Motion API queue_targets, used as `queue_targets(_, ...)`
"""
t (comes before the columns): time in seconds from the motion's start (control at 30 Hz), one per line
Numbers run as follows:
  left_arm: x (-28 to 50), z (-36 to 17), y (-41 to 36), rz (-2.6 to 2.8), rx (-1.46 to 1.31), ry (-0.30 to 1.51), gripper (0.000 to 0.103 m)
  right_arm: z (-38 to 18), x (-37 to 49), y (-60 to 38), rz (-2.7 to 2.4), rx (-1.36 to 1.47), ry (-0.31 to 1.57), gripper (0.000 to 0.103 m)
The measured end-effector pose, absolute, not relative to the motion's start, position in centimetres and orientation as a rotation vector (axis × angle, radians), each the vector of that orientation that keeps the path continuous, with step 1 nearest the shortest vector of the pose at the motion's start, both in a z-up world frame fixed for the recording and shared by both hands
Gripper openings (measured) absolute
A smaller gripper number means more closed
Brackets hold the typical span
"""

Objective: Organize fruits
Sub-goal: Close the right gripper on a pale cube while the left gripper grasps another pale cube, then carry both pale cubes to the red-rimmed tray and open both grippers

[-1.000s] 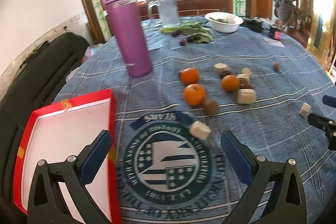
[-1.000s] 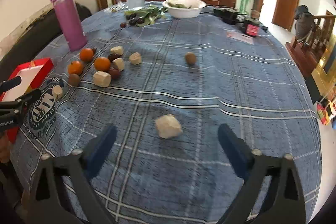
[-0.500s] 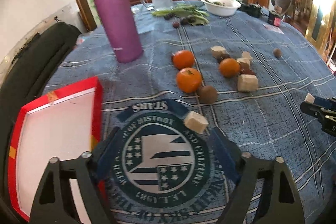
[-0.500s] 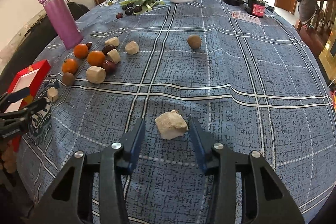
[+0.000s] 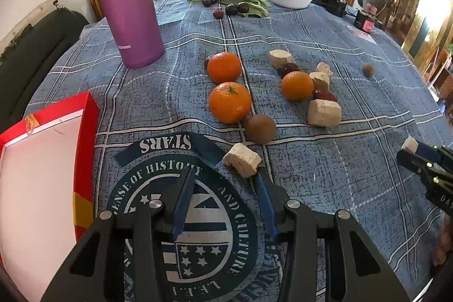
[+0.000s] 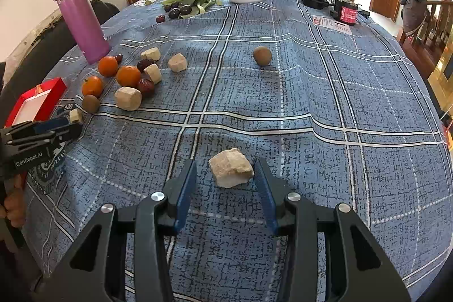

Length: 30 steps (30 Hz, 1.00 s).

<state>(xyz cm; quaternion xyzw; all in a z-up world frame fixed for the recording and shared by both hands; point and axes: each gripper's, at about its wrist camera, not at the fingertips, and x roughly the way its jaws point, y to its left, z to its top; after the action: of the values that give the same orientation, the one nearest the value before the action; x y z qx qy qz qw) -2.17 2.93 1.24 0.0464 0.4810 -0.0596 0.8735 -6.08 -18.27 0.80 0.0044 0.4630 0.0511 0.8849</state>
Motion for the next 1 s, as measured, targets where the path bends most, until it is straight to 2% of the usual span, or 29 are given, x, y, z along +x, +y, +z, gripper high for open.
queue_targets(0.23, -1.7, 1.3, 2.9, -0.113, 0.088, 1.014, 0.050, 0.8, -6.1, -18.3, 0.110, 0.016, 0.963, 0.044)
queue_targets(0.43, -1.3, 1.0, 2.4, -0.125, 0.082, 0.999, 0.049, 0.8, -6.1, -18.3, 0.110, 0.017, 0.963, 0.044)
queue_targets(0.63, -1.0, 1.1, 2.3, -0.153, 0.073, 0.975, 0.033, 0.9, -6.2, -18.6, 0.078, 0.010, 0.960, 0.032)
queue_targets(0.7, -1.1, 1.2, 2.3, -0.168, 0.065, 0.970, 0.025, 0.9, -6.3, -18.6, 0.084, 0.014, 0.957, 0.032)
queue_targets(1.0, -2.7, 2.7, 3.3, -0.199, 0.031, 0.926, 0.022, 1.7, -7.5, -16.5, 0.122, 0.004, 0.946, 0.032)
